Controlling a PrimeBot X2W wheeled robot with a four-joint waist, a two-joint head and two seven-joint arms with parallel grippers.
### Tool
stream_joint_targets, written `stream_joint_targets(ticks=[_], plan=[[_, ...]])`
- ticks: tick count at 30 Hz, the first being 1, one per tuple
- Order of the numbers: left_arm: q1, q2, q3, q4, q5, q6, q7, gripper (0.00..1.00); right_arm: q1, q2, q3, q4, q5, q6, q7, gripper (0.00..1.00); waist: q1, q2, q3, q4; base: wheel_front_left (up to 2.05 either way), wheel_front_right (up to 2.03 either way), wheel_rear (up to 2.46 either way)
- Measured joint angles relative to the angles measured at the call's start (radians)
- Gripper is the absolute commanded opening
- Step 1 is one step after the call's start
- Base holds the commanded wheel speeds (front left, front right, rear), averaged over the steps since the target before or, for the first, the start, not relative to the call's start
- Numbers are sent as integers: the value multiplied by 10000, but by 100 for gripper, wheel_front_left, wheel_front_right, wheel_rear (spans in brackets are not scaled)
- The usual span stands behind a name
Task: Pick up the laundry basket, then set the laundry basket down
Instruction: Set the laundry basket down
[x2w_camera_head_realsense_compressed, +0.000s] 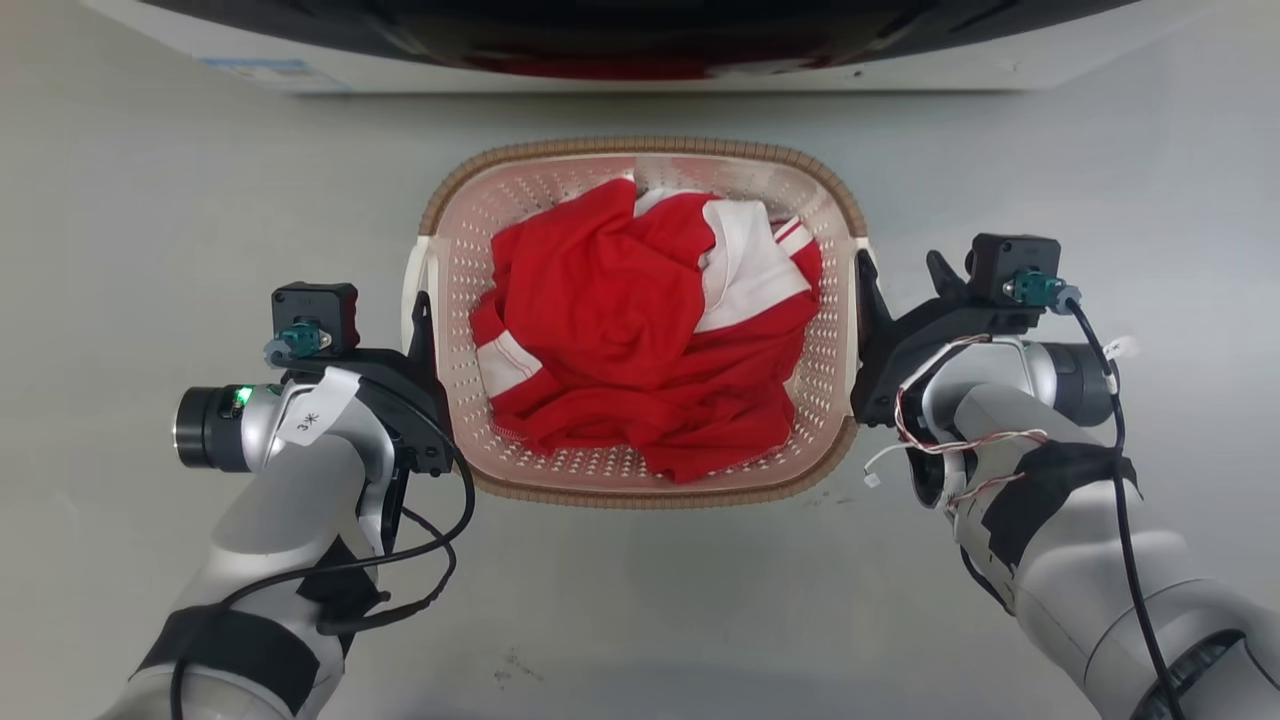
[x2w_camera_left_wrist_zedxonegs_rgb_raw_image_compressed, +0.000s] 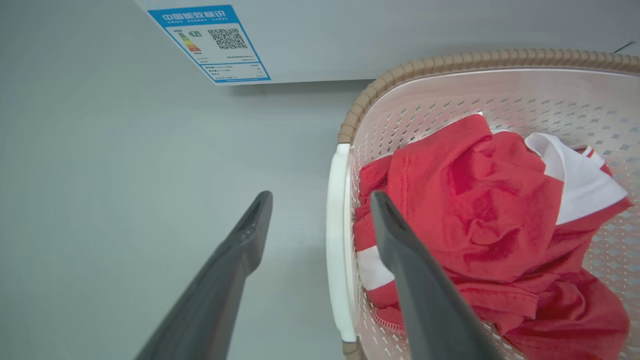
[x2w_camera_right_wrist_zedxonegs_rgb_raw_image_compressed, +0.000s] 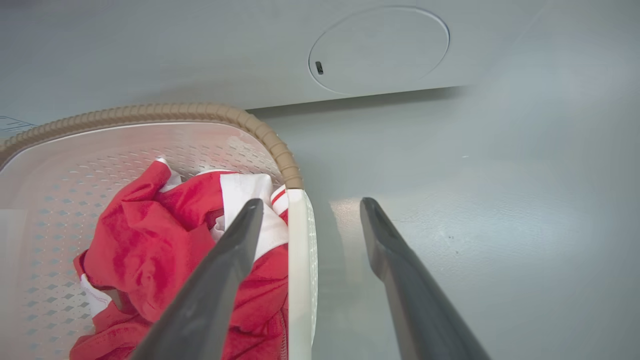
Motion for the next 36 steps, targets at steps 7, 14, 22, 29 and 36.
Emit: stream_joint_targets(ticks=[7,14,22,29,36], plan=[[387,65,36,-222,90,-48,-2,100,426,8,-121,-71,-2,0,0,100,0,0,-753,-58,0,0,0],[1043,144,59,-552,211,-50,-2,100,978,17,-282,-196,-127,6,0,100,-1,0,-1672,-132,0,0,0],[2016,184,255,-1283,372,-25,-2,100,1720,33,-652,-729,-353,90,0,100,0,-1,-2785,-241,0,0,0],[3103,326,706,-2190,556,50,-2,100,2552,33,-1162,-1317,-631,94,0,100,-1,-1,-3758,-341,0,0,0],[4370,495,1143,-3266,767,148,-2,100,3452,-15,-1732,-2061,-1005,94,2,100,-1,-1,-4718,-448,0,0,0]])
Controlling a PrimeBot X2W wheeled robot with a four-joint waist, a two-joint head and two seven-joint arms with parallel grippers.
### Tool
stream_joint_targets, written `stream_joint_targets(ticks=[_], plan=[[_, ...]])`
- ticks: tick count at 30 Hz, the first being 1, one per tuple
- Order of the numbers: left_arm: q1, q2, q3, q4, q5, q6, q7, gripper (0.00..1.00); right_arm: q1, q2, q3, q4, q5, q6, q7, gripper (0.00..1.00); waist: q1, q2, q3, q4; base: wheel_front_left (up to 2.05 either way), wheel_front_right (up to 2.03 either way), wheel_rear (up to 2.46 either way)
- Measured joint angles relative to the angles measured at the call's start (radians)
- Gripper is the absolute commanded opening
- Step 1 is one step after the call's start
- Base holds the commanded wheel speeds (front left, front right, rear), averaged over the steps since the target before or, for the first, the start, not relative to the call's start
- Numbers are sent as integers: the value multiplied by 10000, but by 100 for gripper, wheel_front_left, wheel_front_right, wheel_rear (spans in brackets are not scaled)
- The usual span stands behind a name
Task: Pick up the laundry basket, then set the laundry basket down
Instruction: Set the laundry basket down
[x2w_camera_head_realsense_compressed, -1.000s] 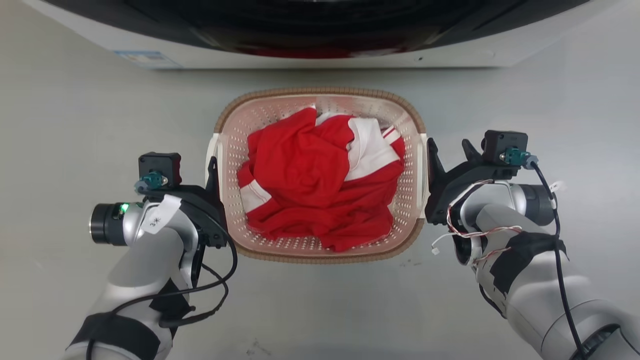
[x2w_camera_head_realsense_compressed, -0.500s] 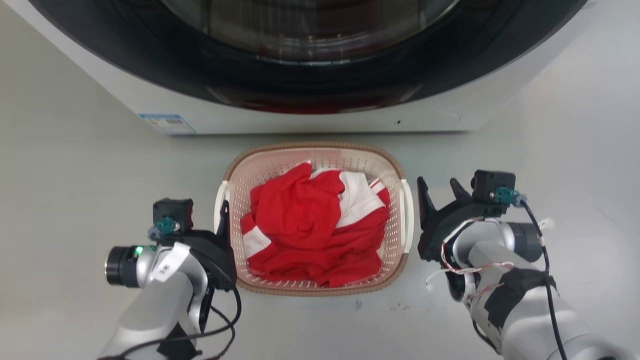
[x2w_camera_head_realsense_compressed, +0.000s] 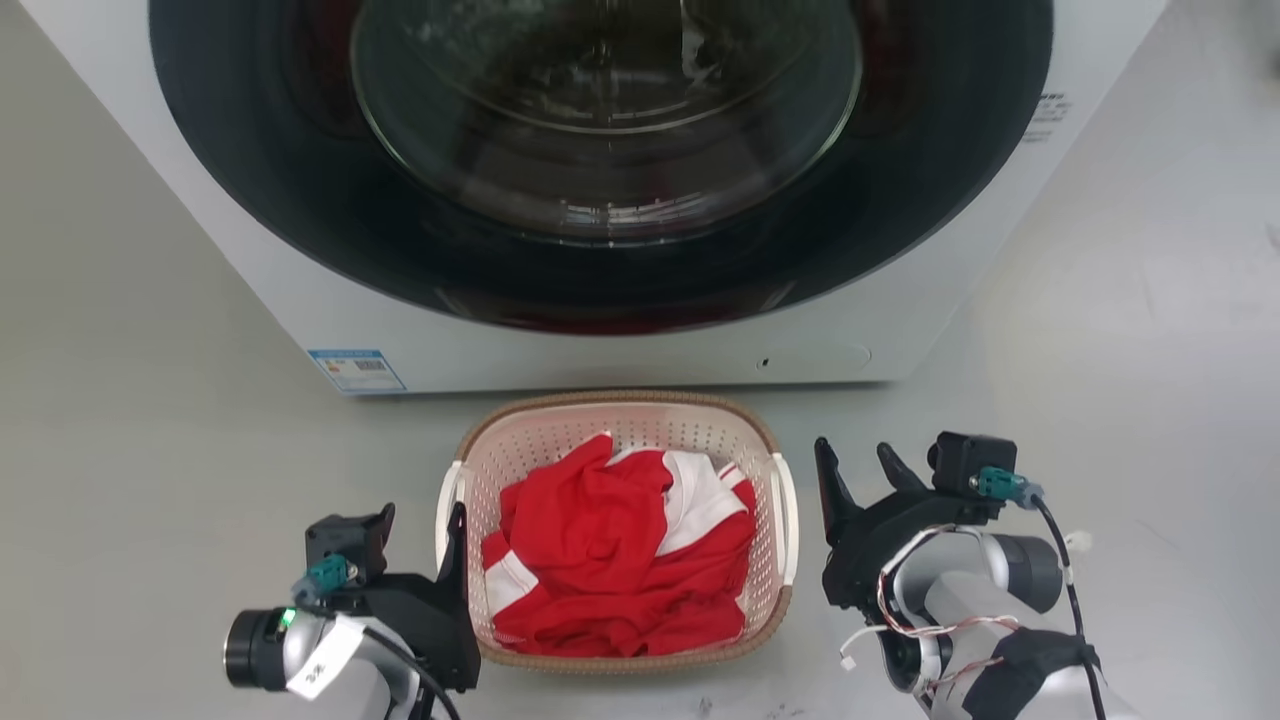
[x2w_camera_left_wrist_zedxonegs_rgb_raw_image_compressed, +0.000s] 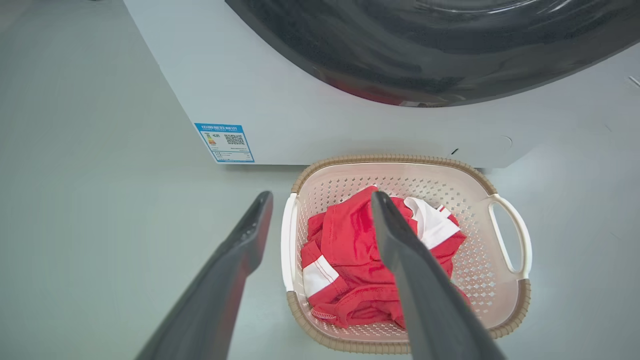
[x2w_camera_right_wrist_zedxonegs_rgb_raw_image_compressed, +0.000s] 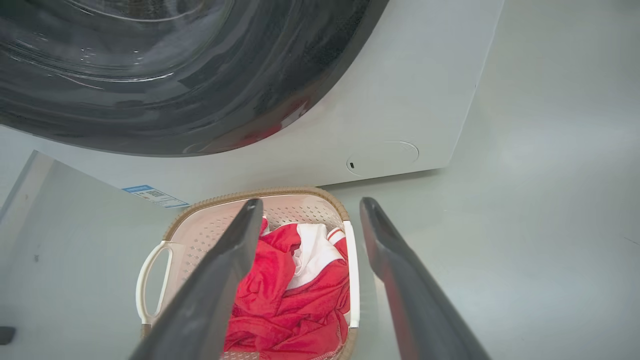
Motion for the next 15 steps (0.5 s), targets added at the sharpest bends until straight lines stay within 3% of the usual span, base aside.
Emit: stream_joint_targets(ticks=[15], plan=[[2639,190,803,-2560,945,259,0,100,2667,-639,-1078,-2362,-1360,-8,0,100,0,0,-1900,-143,0,0,0]])
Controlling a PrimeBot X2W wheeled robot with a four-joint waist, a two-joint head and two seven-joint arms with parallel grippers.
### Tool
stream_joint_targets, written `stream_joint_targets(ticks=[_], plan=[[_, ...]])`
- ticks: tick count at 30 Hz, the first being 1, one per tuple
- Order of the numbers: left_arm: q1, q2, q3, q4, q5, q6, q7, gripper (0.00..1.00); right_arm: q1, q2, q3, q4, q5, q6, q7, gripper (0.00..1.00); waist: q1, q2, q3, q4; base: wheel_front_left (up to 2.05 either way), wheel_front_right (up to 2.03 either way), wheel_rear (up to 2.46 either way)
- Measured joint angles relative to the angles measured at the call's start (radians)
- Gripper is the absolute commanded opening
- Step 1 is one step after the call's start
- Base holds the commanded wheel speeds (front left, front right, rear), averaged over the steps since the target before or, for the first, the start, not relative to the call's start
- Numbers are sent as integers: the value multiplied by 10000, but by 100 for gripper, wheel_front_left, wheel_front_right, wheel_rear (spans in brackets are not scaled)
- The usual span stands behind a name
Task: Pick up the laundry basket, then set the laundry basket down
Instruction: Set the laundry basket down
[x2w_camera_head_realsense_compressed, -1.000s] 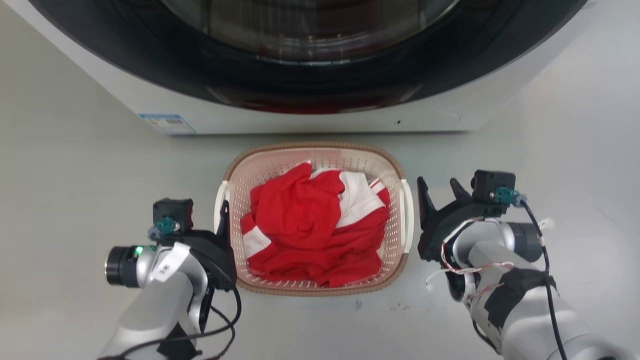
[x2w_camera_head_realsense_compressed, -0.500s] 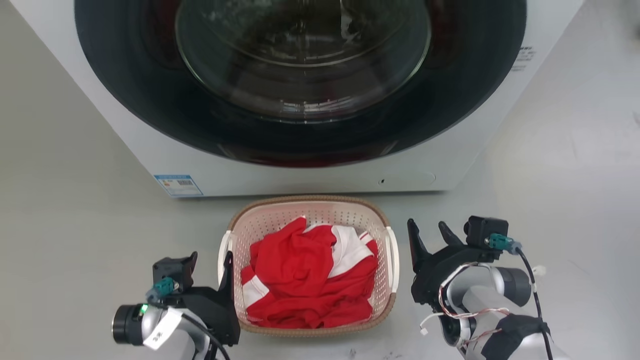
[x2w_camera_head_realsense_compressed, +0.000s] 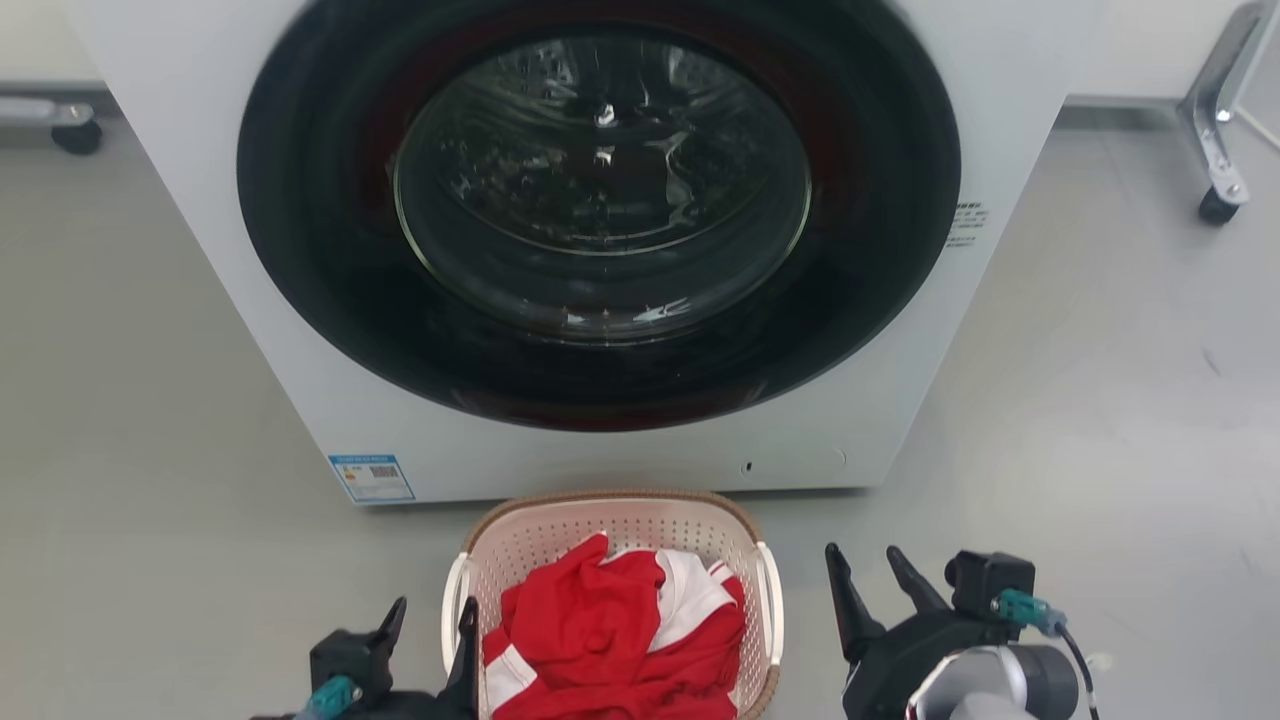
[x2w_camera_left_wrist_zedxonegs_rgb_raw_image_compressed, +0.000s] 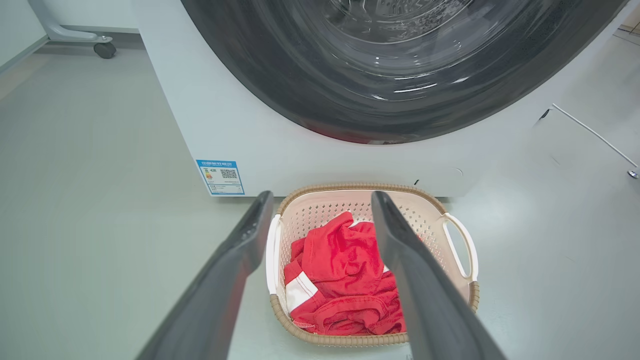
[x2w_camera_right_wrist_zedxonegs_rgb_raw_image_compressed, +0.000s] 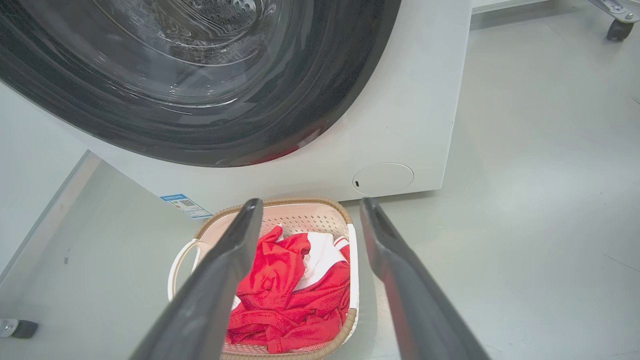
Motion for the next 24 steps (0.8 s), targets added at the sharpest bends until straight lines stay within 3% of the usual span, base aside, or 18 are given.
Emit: stream_joint_targets(ticks=[11,24], plan=[[1896,192,711,-1881,738,84,0,100,2003,-31,-1028,-2067,-1118,-13,-2,100,0,0,-1041,-113,0,0,0],[3026,121,1377,-3440,1442,88,0,100,3443,69,-2734,-3728,-2917,-44,0,100,2,1,-1287,-208,0,0,0]])
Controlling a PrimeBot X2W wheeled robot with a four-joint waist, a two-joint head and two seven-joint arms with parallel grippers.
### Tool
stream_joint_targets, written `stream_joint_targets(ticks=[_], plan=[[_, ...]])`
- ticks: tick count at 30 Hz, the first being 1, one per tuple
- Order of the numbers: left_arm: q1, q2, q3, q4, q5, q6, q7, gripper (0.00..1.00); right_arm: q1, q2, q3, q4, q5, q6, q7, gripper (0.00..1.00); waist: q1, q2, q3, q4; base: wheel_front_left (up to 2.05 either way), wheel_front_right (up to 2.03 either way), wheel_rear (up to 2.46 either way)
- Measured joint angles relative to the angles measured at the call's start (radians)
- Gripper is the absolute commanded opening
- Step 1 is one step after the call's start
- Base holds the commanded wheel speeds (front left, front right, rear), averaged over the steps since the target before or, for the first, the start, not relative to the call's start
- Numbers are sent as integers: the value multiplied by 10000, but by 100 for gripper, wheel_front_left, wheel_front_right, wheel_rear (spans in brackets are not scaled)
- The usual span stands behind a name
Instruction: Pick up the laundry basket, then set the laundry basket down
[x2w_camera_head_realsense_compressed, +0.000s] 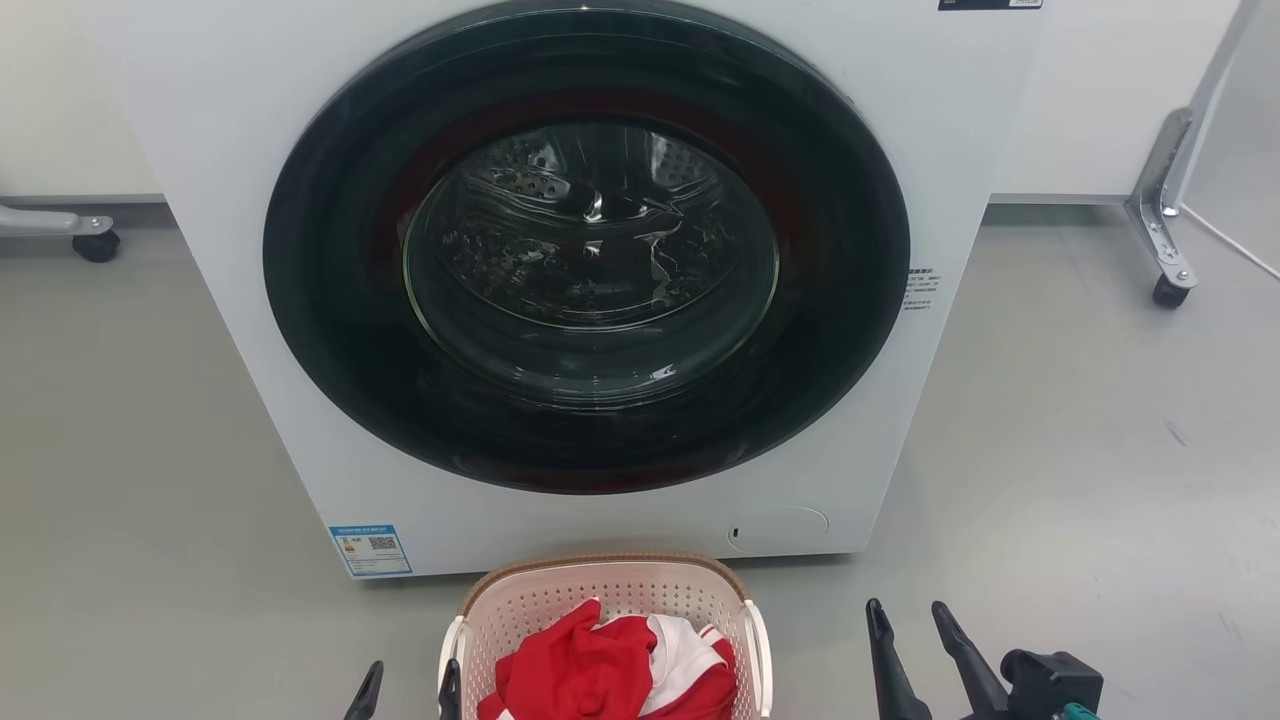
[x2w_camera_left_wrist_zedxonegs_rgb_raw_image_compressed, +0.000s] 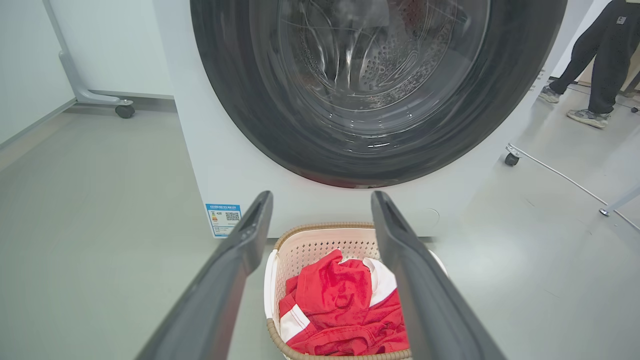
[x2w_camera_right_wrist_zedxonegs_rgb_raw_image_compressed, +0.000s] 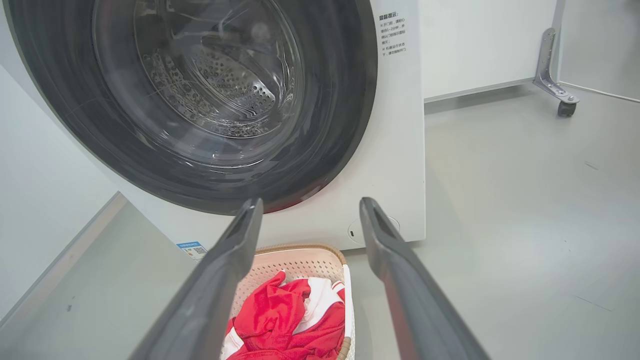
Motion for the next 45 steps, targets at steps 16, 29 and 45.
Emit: stream_joint_targets(ticks=[16,29,45], plan=[[388,-171,723,-802,761,2,0,100,861,378,-1139,-1210,-1377,0,-2,100,0,0,-17,-16,0,0,0],[438,-276,869,-1047,1127,2,0,100,997,529,-1398,-1592,-1896,0,-2,100,0,0,50,31,0,0,0],[622,-347,989,-813,1340,-12,15,0,1299,619,-1457,-1300,-2023,0,25,0,0,0,89,41,0,0,0]])
